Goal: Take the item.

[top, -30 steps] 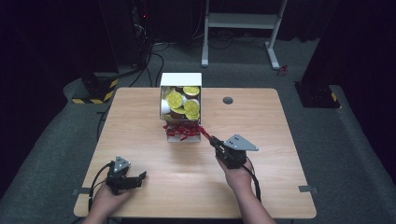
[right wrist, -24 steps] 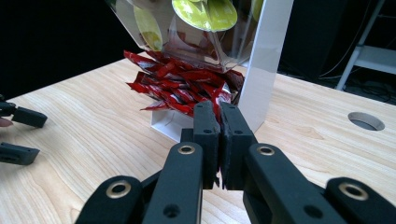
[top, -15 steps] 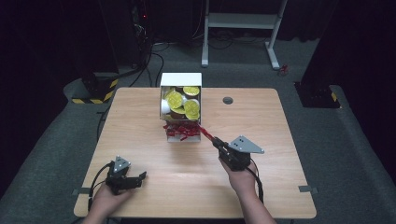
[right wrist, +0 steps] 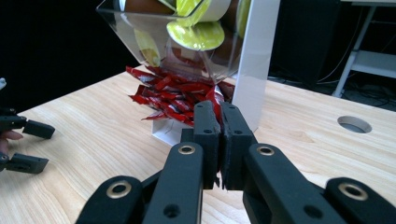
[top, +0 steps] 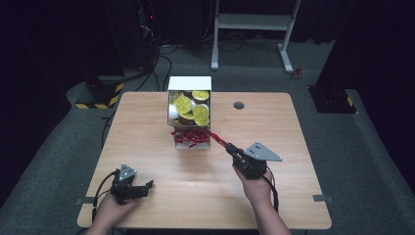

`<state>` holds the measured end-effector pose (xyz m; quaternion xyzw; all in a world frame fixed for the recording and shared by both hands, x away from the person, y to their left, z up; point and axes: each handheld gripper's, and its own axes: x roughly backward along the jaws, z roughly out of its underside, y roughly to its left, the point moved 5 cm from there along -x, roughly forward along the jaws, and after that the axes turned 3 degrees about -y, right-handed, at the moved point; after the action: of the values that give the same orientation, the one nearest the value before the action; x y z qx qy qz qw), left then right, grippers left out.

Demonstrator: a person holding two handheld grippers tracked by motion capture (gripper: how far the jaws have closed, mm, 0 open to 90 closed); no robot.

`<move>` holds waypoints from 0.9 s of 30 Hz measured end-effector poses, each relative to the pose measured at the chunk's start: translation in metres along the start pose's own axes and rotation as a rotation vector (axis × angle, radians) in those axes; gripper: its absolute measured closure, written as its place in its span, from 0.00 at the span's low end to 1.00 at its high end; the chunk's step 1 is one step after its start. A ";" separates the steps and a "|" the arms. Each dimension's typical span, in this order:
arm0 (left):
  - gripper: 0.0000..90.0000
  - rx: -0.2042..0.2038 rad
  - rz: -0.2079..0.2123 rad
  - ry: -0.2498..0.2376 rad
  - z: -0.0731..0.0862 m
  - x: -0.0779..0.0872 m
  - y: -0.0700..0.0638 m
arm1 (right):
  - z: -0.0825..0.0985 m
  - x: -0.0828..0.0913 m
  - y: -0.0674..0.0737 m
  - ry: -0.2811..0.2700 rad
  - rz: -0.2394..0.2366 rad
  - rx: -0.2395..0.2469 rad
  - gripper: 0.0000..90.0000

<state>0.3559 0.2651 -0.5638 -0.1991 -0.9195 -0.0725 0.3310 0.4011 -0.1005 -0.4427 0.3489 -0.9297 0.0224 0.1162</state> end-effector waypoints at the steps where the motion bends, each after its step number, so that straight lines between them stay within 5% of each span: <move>1: 0.16 -0.001 0.000 0.000 0.000 0.000 0.000 | -0.002 0.002 -0.002 -0.008 0.004 0.002 0.97; 27: 0.16 -0.001 0.000 0.000 0.000 0.000 0.000 | -0.003 0.019 -0.037 -0.036 0.096 -0.045 0.97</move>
<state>0.3559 0.2651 -0.5638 -0.1991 -0.9196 -0.0728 0.3309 0.4117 -0.1403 -0.4369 0.3015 -0.9475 0.0007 0.1060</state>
